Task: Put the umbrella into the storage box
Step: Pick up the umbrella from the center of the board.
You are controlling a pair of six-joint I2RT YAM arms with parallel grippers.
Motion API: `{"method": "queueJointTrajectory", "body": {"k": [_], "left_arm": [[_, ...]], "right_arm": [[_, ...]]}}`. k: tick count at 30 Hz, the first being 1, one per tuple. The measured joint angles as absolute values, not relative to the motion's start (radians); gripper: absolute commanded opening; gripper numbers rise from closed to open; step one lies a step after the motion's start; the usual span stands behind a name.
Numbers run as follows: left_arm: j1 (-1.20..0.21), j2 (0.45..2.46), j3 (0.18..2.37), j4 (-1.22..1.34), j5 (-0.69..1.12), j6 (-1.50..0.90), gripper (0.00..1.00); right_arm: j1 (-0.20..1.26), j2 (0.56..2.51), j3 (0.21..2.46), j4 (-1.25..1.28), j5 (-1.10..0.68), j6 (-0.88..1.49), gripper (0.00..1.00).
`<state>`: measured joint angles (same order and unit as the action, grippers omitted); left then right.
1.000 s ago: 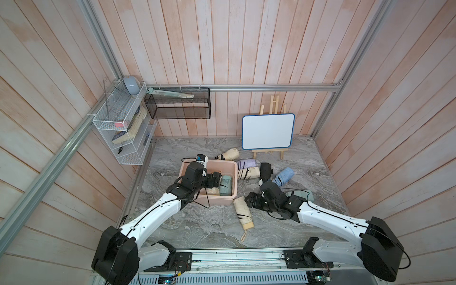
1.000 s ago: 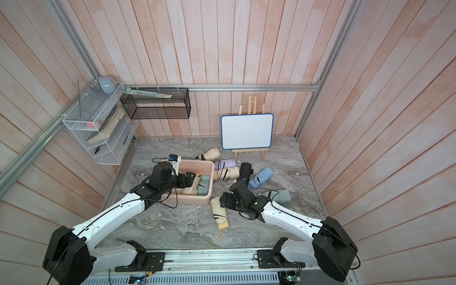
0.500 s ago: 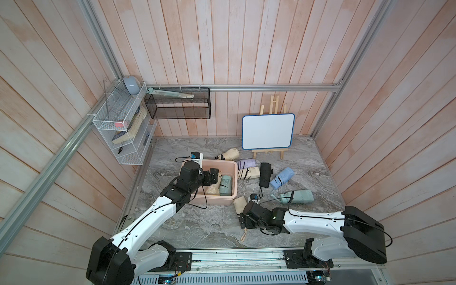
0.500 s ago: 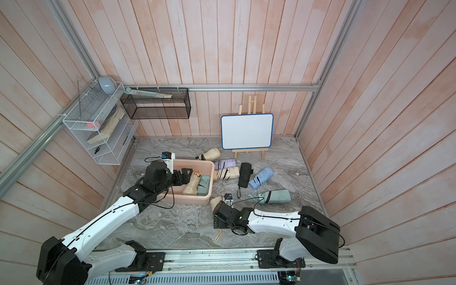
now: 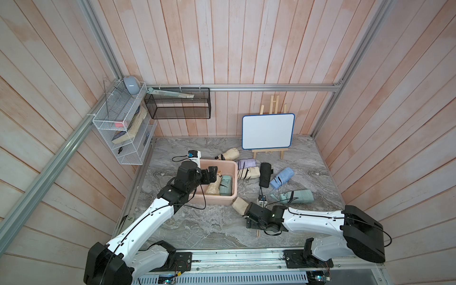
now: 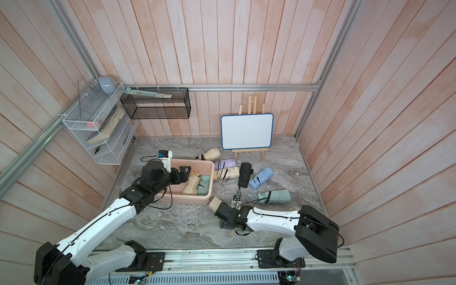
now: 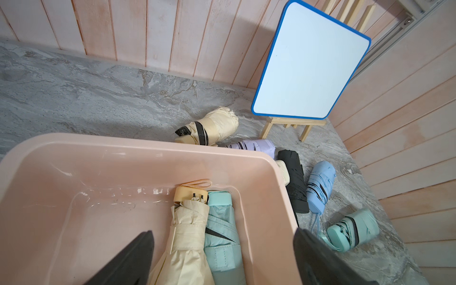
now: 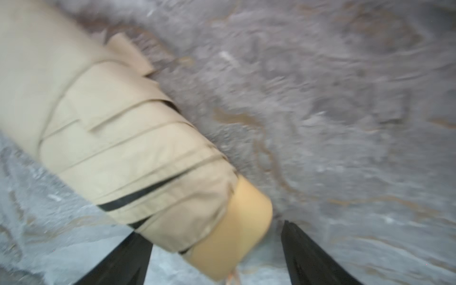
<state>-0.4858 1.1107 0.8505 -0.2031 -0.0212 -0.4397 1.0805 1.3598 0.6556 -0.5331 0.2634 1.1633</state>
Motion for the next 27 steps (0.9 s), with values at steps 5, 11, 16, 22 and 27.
{"method": "queueJointTrajectory", "body": {"k": [5, 11, 16, 22, 27], "left_arm": [[-0.485, 1.104, 0.865, -0.204, -0.018, -0.399, 0.94], [-0.545, 1.106, 0.921, -0.211, 0.023, -0.252, 0.94], [-0.737, 1.179, 1.008, -0.224, 0.019, -0.112, 0.94], [-0.961, 1.336, 1.082, -0.279, -0.013, -0.001, 0.94], [-1.087, 1.474, 1.154, -0.343, -0.034, 0.062, 0.94]], "right_arm": [[0.902, 1.318, 0.649, -0.572, 0.3, 1.128, 0.88], [0.793, 1.234, 0.648, -0.493, 0.286, 1.079, 0.88], [0.754, 1.092, 0.649, -0.486, 0.244, 1.08, 0.87], [0.582, 0.911, 0.67, -0.574, 0.213, 1.054, 0.87], [0.45, 0.808, 0.748, -0.685, 0.216, 0.982, 0.87]]}}
